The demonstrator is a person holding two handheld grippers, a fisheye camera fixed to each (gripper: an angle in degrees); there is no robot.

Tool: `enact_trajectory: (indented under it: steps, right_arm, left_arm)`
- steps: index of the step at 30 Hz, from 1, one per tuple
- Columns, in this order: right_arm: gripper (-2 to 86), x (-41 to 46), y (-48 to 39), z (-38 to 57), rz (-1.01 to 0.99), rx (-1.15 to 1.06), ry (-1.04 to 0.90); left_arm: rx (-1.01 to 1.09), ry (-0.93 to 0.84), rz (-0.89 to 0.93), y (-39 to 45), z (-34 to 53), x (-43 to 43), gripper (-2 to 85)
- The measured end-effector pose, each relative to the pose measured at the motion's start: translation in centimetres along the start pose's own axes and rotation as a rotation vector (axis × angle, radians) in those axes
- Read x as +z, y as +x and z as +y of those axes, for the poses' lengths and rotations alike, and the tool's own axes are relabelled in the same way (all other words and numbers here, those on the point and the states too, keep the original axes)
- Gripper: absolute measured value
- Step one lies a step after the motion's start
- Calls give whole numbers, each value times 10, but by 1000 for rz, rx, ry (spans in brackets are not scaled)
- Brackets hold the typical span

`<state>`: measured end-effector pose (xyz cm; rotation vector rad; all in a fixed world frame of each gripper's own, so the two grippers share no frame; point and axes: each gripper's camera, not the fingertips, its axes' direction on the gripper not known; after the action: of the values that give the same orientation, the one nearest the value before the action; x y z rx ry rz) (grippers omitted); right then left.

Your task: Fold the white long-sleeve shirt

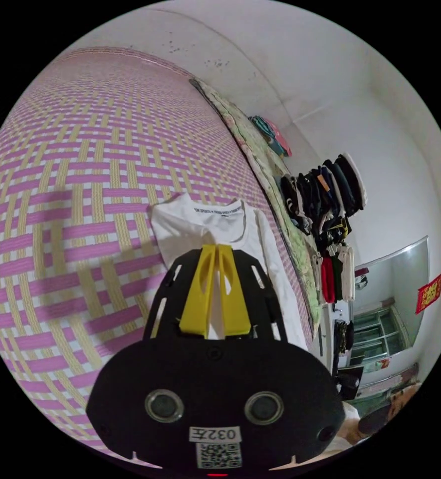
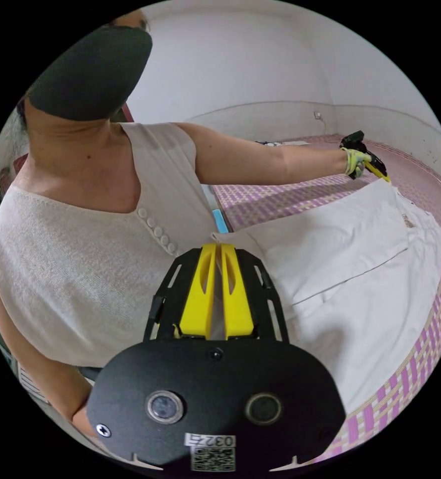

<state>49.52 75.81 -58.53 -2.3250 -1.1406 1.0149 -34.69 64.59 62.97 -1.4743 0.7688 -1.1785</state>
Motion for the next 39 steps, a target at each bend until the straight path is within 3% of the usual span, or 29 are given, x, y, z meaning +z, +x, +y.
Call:
enact_trajectory:
  steps: [5,9,12,14,19,23,26,31,39]
  right_arm:
    - [30,37,12,-18,-16,64,-78]
    - [71,37,8,-24,-92,109,-124]
    - [63,-4,4,-13,39,203,33]
    - [58,-33,17,7,135,384,177]
    - [73,-40,34,34,119,621,327]
    - [75,-18,34,12,128,654,271]
    - [69,-6,37,-5,140,657,220]
    - [-3,-9,22,-23,181,607,225]
    - [-2,-18,29,-21,175,633,192]
  left_arm:
    - [-148,-21,18,-60,41,35,-10]
    - [-105,91,45,-65,82,15,-11]
    - [39,90,16,-43,126,-5,-9]
    - [185,18,97,-13,175,-5,-6]
    - [451,-218,299,62,316,33,33]
    - [633,-389,283,109,431,94,41]
    - [680,-404,218,112,477,128,42]
    - [638,-391,196,77,509,153,19]
    - [607,-353,150,23,536,166,-9]
